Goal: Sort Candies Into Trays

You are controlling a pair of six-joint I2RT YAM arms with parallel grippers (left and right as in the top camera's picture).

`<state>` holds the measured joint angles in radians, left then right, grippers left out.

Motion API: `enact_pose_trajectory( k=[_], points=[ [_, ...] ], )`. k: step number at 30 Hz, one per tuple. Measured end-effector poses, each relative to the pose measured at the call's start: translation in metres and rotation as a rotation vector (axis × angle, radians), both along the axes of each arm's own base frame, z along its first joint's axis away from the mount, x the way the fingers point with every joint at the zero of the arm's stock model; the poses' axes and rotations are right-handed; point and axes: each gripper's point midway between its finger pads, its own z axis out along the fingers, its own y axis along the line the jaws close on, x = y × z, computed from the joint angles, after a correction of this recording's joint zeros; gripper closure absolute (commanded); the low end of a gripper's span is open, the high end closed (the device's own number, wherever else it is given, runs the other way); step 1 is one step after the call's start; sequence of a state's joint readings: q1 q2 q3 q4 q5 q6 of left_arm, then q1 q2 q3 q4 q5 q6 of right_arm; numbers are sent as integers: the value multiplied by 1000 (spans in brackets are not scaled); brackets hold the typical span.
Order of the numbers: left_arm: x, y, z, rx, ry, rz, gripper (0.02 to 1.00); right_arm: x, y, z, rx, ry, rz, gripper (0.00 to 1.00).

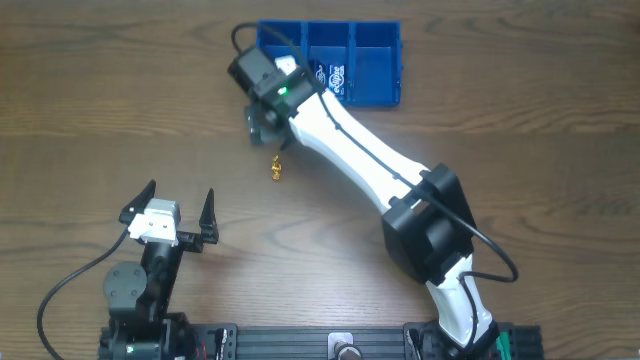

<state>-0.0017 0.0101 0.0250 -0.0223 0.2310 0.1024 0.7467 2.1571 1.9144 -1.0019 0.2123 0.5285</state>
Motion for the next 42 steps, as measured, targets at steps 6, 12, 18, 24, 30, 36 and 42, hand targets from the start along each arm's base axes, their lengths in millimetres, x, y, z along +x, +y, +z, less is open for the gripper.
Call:
enact_pose_trajectory(
  k=[6,12,18,24,30,36,42],
  points=[
    [0,0,0,0,0,0,20,-24,9,-37,-15,44,34,3],
    [0,0,0,0,0,0,20,-43,19,-61,-21,71,75,29],
    [0,0,0,0,0,0,20,-50,33,-90,-20,106,104,56],
    [0,0,0,0,0,0,20,-47,40,-94,8,98,109,117],
    [0,0,0,0,0,0,20,-46,43,-93,28,96,93,196],
    [0,0,0,0,0,0,20,-44,41,-93,47,101,32,231],
    [0,0,0,0,0,0,23,-44,39,-93,58,109,-20,264]
  ],
)
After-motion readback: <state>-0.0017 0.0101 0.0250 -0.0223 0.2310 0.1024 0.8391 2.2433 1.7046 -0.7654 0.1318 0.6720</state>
